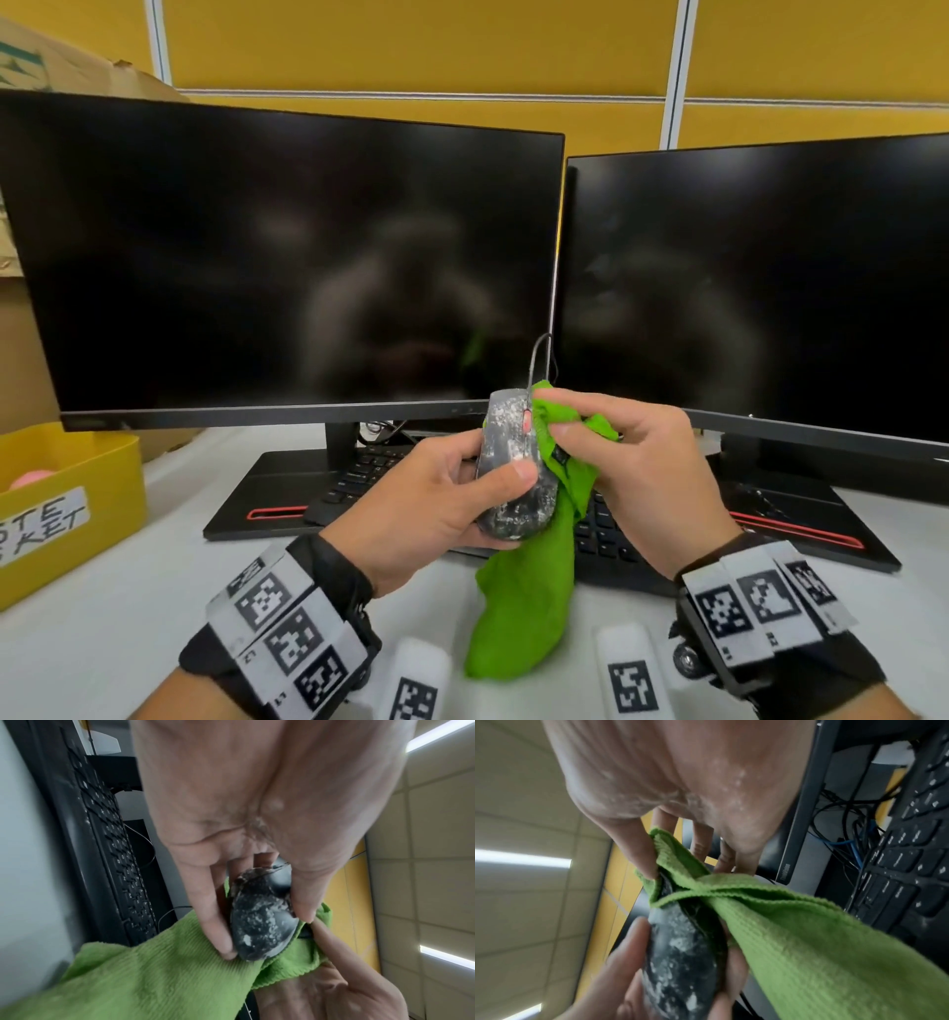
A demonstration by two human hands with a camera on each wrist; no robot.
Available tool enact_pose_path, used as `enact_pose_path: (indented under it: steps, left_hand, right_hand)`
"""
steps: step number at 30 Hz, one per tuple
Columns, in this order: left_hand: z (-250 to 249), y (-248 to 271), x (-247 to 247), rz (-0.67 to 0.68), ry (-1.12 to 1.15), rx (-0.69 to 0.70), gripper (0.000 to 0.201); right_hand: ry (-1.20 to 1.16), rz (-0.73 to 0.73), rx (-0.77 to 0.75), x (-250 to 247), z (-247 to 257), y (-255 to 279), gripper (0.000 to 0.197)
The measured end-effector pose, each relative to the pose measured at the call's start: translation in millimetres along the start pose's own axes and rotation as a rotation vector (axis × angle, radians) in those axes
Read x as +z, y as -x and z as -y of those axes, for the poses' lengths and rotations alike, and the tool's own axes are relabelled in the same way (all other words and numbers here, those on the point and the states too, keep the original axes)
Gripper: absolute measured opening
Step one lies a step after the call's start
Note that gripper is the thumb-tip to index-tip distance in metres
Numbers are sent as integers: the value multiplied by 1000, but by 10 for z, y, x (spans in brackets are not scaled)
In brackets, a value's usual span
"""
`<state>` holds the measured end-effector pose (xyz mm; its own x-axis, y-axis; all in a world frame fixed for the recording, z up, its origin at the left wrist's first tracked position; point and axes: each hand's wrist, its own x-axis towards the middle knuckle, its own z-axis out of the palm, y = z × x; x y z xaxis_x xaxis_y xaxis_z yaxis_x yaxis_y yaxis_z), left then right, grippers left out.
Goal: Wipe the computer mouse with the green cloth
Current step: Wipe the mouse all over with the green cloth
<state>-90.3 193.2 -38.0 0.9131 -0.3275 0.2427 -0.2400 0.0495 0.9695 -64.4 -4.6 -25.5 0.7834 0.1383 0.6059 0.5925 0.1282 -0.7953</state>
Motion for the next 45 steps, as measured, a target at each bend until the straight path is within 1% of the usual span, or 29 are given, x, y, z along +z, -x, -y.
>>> enact_pose_path:
  steps: [3,6,8,13,16,19,22,25,26,28,31,32,34,36,39,41,43,45]
  left_hand:
    - [-9,7,14,-1,-5,11,34]
    - [-28,6,-11,-33,17,23,39]
    - [-26,2,-31,-45,16,16,42]
    - [3,-7,-29,-11,-8,-1,34]
    - [-4,1,-34,-19,-28,-1,36]
    - [3,2,-45,-33,-35,-5,39]
    - [30,-6,-42,-22,-23,-19,40]
    - [68,-15,-17,3,-41,-20,39]
    - [73,-14,-9,5,-51,-17,39]
    - [66,-18,-18,-14,-66,-7,39]
    - [43,-21,-51,-53,-66,22,37]
    - [39,-18,-50,-57,-63,26,37]
    - [56,-7,-31,-44,-72,18,38]
    - [89,-8,-1,-19,-78,11,39]
    - [104,-18,-2,-7,-88,8,37]
    - [89,-20,-17,-22,-99,22,38]
    - [80,-22,-19,-41,-104,33,37]
    - [76,-12,3,-42,-109,26,37]
  right_hand:
    - [138,-27,-86,6,28,16,23]
    - [205,-62,-121,-23,8,-12,18]
    - [225,-89,-122,-41,-22,-23,20]
    - [274,-129,-163,-22,-8,-31,23]
    - [332,-84,-197,36,9,-18,26]
    - [382,-45,-166,23,9,-17,27]
    - [343,-115,-168,-30,6,-32,23]
    - [335,-212,-214,-20,4,-41,22]
    - [367,-213,-236,-1,2,-37,22]
    - [433,-170,-258,27,-6,-26,23]
    - [481,-98,-194,18,-10,-22,23]
    - [497,-107,-178,-3,-8,-27,24]
    - [510,-170,-177,-57,-6,-45,28]
    - [497,-202,-187,-73,5,-58,25]
    - [528,-148,-208,-14,28,-28,21]
    - [553,-117,-181,-1,25,-22,20]
    - [555,-116,-148,-31,29,-26,18]
    - [574,-146,-142,-61,30,-41,14]
